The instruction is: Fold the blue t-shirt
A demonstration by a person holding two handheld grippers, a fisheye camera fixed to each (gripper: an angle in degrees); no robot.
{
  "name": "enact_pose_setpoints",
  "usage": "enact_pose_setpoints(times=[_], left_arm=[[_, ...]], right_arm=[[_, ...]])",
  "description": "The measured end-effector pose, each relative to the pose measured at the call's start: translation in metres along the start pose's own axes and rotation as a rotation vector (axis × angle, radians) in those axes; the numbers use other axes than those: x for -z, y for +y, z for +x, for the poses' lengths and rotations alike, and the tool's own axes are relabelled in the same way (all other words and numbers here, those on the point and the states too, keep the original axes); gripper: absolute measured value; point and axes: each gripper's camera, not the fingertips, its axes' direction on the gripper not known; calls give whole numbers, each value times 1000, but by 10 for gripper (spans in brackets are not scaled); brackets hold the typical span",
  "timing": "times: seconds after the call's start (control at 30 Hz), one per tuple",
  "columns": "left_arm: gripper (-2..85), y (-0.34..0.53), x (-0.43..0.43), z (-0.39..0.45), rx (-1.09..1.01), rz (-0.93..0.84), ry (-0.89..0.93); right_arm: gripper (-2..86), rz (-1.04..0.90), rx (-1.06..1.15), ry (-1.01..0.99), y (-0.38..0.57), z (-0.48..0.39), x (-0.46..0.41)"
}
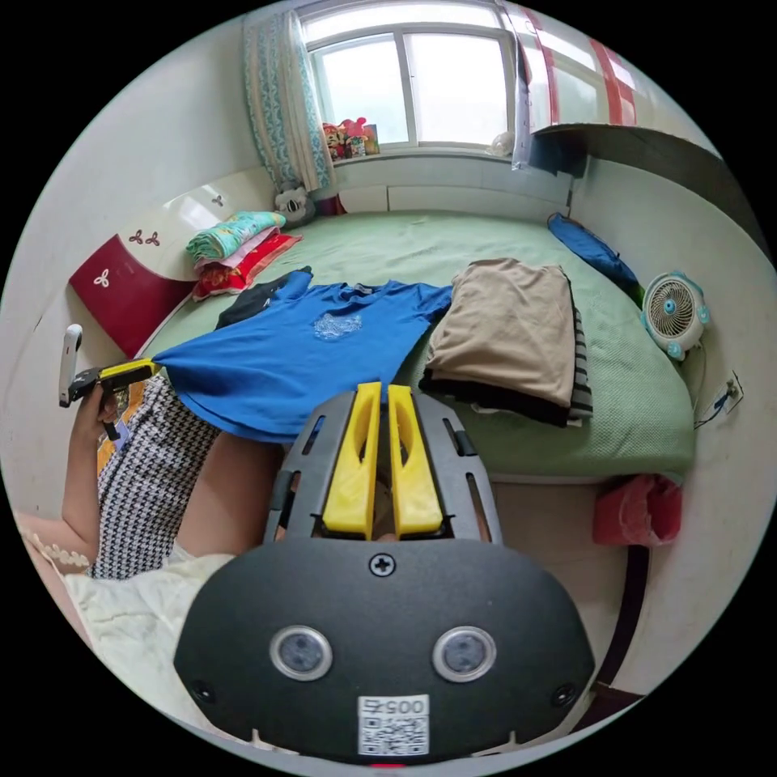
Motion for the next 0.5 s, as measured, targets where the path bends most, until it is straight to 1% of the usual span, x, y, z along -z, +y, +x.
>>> enact_pose_setpoints(times=[0.1, 0.17, 0.23, 0.27, 0.33, 0.4, 0.5], left_arm=[[4, 30, 3, 7, 12, -69, -31], [6, 49, -2, 9, 36, -86, 1], [12, 68, -20, 6, 98, -146, 15], [13, 72, -25, 4, 119, -158, 6], [23, 78, -32, -14, 198, -167, -45], [33, 72, -29, -32, 228, -129, -83], [52, 43, -27, -59, 263, -42, -148]], right_arm=[[-15, -66, 0, -22, 16, -3, -4], [-13, -157, -4, -43, 32, -6, -22], [-8, -232, -10, -44, 42, -8, -45], [3, -289, -16, -37, 45, -8, -62], [25, -336, -26, 7, 41, -8, -82], [37, -317, -28, 43, 25, -10, -91], [57, -219, 18, 26, -24, -23, -106]])
